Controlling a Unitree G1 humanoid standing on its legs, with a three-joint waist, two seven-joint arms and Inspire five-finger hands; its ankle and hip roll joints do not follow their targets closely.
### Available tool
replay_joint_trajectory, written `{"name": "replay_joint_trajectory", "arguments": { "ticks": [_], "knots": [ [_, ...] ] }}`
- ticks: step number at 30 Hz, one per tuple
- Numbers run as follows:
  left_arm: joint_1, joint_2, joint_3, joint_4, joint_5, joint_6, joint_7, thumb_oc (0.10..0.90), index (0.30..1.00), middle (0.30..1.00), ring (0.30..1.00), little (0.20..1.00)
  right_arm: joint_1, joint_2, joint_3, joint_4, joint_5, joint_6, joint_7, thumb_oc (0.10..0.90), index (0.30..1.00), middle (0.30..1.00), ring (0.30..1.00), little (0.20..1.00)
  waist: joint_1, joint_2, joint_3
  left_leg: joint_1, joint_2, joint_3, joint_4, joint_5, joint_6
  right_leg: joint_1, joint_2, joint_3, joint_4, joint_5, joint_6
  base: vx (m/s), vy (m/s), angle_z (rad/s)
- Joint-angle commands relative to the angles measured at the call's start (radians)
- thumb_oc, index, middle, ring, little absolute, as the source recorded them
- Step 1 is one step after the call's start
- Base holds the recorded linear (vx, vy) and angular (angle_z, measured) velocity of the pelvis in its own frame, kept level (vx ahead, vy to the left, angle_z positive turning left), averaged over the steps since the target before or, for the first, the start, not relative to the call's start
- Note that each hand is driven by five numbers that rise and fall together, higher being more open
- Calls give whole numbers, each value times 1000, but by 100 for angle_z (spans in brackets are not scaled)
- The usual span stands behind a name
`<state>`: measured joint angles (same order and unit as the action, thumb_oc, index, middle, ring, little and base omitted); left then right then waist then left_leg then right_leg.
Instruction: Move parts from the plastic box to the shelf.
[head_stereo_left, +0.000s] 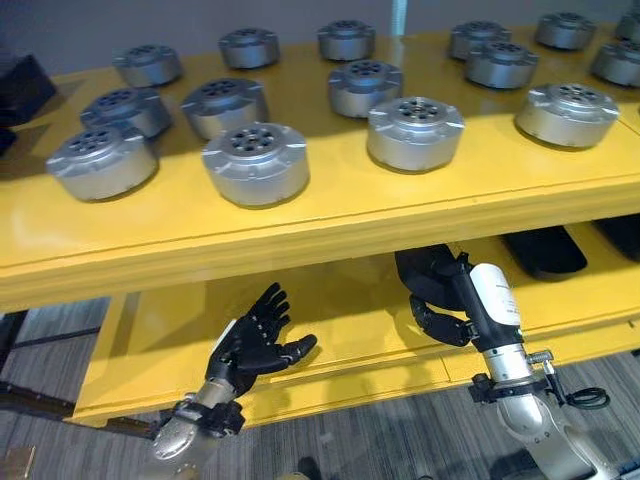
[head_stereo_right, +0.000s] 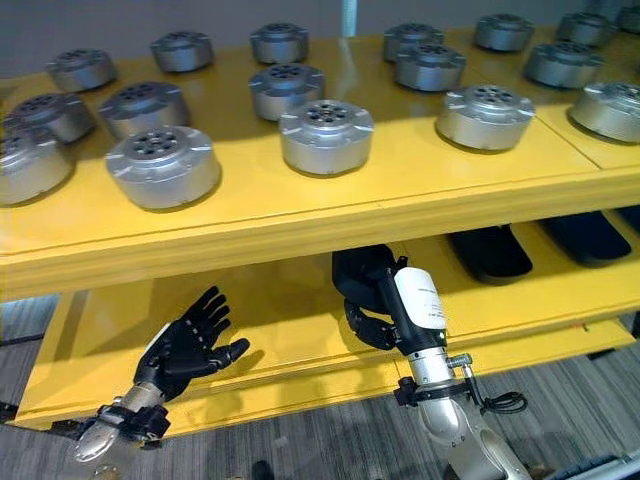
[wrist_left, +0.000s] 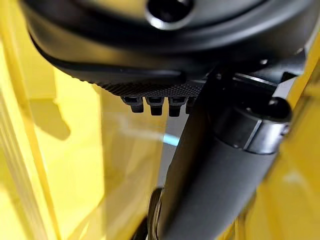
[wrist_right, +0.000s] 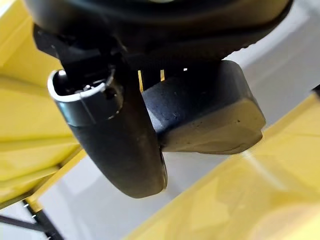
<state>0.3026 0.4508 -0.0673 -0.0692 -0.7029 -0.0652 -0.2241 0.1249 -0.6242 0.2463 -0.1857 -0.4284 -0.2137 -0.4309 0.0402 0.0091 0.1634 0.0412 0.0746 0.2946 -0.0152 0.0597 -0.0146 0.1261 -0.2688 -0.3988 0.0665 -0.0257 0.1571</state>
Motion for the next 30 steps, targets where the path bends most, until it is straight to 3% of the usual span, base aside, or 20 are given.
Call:
{"name": "replay_joint_trajectory", "arguments": {
  "ticks": [1,10,13,18,24,26,28,30],
  "knots": [
    [-49,22,56,-122,-49,-82,-35,900,1000,1000,1000,1000,-137,-23,-98,-88,6,-87,-53,400,300,300,300,300,34,-18,-56,60,123,22,-1,5,-66,6,53,1,24,1,-56,10,50,24],
    [-38,15,55,-133,-68,-33,-66,900,1000,1000,1000,1000,-195,-63,-106,-89,-34,-23,10,400,300,300,300,300,80,-32,-52,60,130,9,-38,32,-74,31,51,-35,2,13,-46,29,98,10],
    [-42,12,41,-116,-72,-39,-70,900,1000,1000,1000,1000,-208,-77,-121,-69,49,19,13,400,300,300,300,300,83,-39,-48,53,123,7,-21,21,-70,33,51,-35,8,7,-48,17,172,18],
    [-34,2,46,-98,-102,-100,-36,900,1000,1000,1000,1000,-167,-73,-173,-61,6,-3,79,400,300,300,300,300,81,-58,-37,63,88,21,-23,-4,-46,19,27,-31,-9,51,-17,-5,210,7],
    [-57,35,53,-71,-92,-100,-102,900,1000,1000,1000,1000,-149,-68,-186,-38,19,25,75,400,300,300,300,300,88,-87,-29,53,59,30,-27,-27,-17,8,10,-27,0,84,11,-21,85,-1],
    [-71,46,42,-69,-108,-78,-122,900,1000,1000,1000,1000,-137,-60,-184,-39,13,31,67,400,300,300,300,300,82,-100,-19,42,31,14,-15,-48,15,-47,-16,9,110,131,24,-56,64,7],
    [-85,49,16,-70,-106,-56,-157,900,1000,1000,1000,1000,-116,-35,-173,-40,-10,34,44,400,300,300,300,300,53,-103,5,41,17,-22,-2,-66,44,-134,-19,108,222,177,26,-33,-35,34],
    [-86,59,-15,-80,-96,-50,-175,900,1000,1000,1000,1000,-101,-26,-174,-24,-8,18,31,400,300,300,300,300,24,-110,22,41,17,-56,4,-73,37,-170,-5,189,145,206,26,-30,-227,49]
  ]
}}
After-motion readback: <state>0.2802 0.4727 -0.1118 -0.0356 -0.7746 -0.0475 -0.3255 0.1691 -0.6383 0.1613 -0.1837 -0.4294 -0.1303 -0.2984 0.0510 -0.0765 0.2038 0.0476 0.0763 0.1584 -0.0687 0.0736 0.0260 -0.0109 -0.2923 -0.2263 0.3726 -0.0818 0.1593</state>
